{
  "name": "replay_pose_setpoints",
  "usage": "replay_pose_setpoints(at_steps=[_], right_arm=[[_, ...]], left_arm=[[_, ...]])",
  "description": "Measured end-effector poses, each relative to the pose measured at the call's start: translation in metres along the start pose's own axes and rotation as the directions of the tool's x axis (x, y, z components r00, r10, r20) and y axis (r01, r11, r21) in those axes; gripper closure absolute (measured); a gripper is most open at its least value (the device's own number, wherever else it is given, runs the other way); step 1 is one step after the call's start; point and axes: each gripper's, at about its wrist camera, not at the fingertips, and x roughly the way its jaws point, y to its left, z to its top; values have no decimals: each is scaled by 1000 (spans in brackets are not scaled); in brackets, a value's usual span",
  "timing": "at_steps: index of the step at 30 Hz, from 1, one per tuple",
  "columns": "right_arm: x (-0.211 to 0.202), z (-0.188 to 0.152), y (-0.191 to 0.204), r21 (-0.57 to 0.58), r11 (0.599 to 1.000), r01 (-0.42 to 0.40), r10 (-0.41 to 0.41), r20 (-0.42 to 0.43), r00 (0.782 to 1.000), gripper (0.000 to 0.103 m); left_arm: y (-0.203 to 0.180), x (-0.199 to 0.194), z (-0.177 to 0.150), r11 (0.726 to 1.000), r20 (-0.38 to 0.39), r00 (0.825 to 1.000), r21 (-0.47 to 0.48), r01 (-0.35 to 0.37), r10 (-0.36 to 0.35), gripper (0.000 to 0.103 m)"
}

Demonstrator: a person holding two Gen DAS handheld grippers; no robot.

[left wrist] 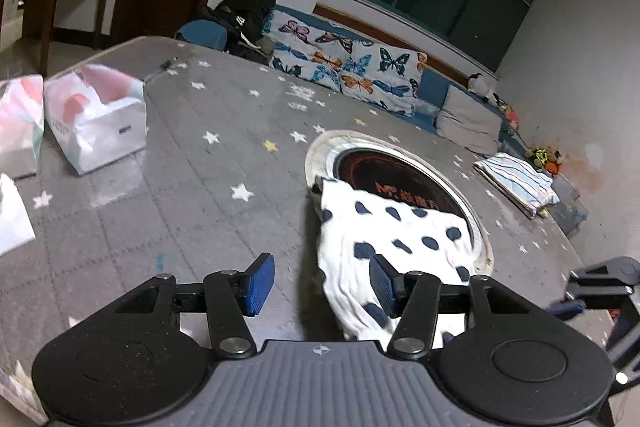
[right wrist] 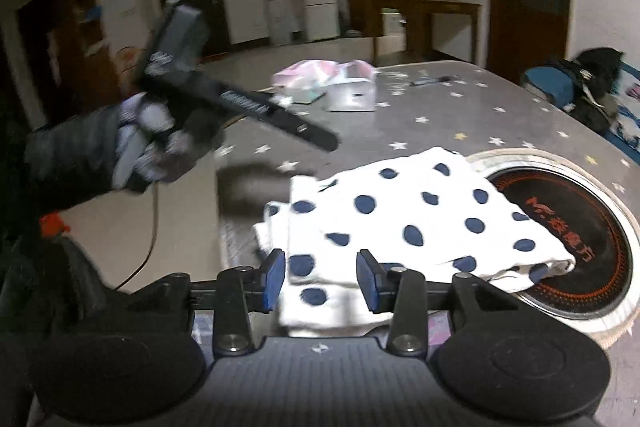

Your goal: Fold clothes

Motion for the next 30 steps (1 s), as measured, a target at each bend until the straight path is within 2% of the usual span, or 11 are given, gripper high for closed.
replay_pose_setpoints(at_steps=[7, 11, 12, 13, 15, 19, 23, 25, 30], right_arm=[[36, 3, 13, -47, 999, 10, -13, -55, 998, 68], [50, -1, 19, -86, 996, 39, -47, -102, 994, 83], [51, -2, 18, -82, 996, 41, -49, -104, 993, 85], [50, -2, 18, -76, 996, 42, -49, -103, 993, 86], [45, -1, 19, -80, 995, 52, -59, -84, 995, 86], [27, 6, 20, -84, 993, 81, -84, -35, 996, 86], [3, 11, 23, -80, 994, 76, -76, 7, 997, 86], [-3, 7, 27, -87, 994, 68, -68, 2, 998, 86], [10, -16, 26, -66, 997, 49, -53, -66, 996, 85]], left_arm=[[-2, 0, -16, 999, -52, 998, -25, 22, -24, 48], [-4, 4, -21, 998, -79, 996, -34, 50, -52, 49], [-4, 5, -22, 997, -85, 994, -37, 64, -67, 55], [-5, 5, -23, 996, -90, 993, -41, 77, -80, 67], [-6, 6, -23, 994, -96, 990, -47, 98, -102, 81], [-11, -5, -18, 989, -68, 987, -52, 140, -143, 92], [-22, -22, -12, 981, -35, 981, -36, 191, -193, 94], [-27, -27, -15, 978, -40, 977, -24, 209, -210, 94], [-28, -17, -32, 980, -119, 973, -20, 197, -198, 93]])
